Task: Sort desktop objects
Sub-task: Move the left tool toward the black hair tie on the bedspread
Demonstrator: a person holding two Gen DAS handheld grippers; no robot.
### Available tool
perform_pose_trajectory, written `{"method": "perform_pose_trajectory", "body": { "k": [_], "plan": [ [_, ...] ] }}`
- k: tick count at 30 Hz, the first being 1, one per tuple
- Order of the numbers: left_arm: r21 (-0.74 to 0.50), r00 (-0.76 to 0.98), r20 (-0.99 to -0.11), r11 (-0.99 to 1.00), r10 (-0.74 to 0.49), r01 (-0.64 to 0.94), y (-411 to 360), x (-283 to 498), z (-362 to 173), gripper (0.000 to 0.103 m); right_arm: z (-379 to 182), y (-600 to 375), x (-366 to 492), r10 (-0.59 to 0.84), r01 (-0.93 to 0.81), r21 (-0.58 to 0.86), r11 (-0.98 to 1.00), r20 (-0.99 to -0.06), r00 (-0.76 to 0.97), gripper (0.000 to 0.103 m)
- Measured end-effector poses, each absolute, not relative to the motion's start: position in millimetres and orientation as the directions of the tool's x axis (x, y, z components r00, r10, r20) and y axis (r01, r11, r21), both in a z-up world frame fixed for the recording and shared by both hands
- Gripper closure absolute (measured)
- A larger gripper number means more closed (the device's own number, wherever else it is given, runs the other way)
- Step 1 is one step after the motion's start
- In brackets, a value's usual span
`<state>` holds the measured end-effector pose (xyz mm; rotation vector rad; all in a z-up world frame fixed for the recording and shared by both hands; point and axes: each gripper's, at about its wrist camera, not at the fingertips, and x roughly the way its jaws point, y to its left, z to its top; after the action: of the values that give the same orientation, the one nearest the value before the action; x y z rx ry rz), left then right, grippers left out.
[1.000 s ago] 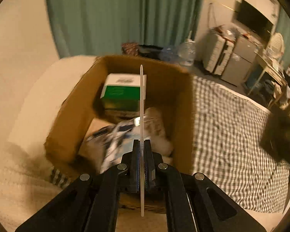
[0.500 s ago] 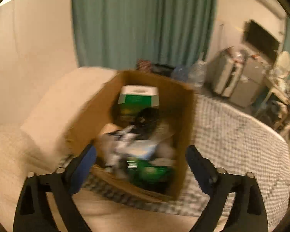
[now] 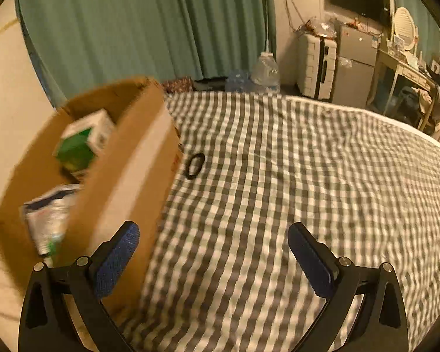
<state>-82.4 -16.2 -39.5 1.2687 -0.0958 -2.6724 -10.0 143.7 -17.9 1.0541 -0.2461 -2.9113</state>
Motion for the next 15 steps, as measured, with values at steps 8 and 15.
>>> {"method": "perform_pose_trajectory", "body": {
  "k": [8, 15],
  "plan": [
    [0.167, -0.614, -0.755, -0.973, -0.230, 0.160, -29.2, -155.9, -87.1, 0.000, -68.3, 127.6, -63.6, -0.167, 0.095, 0.145, -0.985, -0.647, -0.744, 0.017],
    [0.314, -0.600, -0.719, -0.934, -0.351, 0.170, -54.0, -211.0, -105.4, 0.000, -98.7, 151.8, -69.2, -0.189, -0.014, 0.307, -0.952, -0.622, -0.760, 0.017]
  ]
}}
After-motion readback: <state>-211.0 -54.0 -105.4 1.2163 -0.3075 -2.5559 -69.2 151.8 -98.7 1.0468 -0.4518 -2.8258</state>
